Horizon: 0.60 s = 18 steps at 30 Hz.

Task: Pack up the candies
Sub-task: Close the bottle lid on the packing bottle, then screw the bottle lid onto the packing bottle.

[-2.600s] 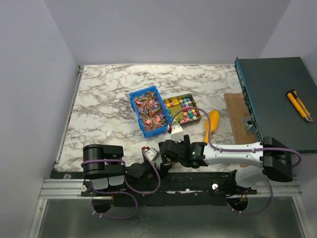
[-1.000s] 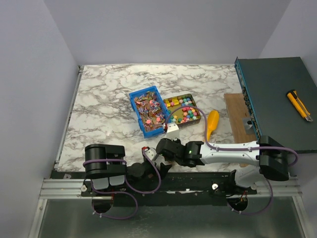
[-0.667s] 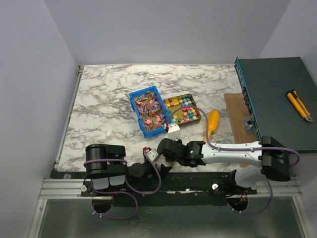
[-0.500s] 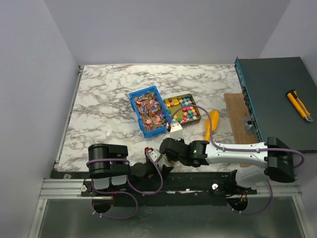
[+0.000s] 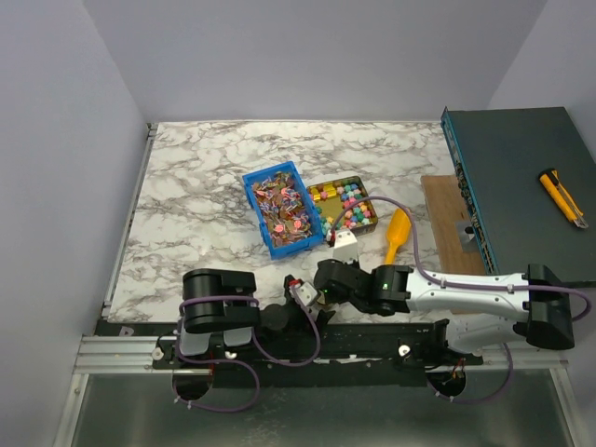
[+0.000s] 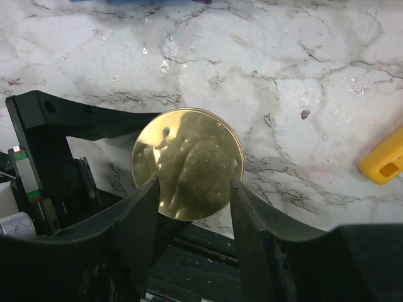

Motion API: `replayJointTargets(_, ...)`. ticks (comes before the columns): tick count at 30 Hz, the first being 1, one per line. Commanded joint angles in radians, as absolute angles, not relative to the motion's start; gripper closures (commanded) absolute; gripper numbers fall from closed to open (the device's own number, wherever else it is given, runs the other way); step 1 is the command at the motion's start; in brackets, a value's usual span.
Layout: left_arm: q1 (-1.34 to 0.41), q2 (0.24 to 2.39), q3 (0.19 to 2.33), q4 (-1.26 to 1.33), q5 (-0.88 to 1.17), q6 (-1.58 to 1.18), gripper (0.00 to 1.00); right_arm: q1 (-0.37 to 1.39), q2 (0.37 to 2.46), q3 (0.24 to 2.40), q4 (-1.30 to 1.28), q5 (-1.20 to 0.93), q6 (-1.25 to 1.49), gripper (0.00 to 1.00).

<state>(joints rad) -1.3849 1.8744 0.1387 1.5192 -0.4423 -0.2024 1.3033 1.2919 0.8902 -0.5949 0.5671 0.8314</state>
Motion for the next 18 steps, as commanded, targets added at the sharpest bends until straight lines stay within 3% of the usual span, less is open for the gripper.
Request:
replayJointTargets(1, -1.382, 1.915, 0.164, 1.598, -0.451, -0.180, 0.01, 1.309, 1.254, 0.861, -0.637, 0.622, 0.859, 0.47)
replayJointTargets(18, -1.343, 1.966, 0.221, 1.598, -0.404, -0.156, 0.01, 1.216, 1.215, 0.788, -0.582, 0.576, 0.831, 0.47)
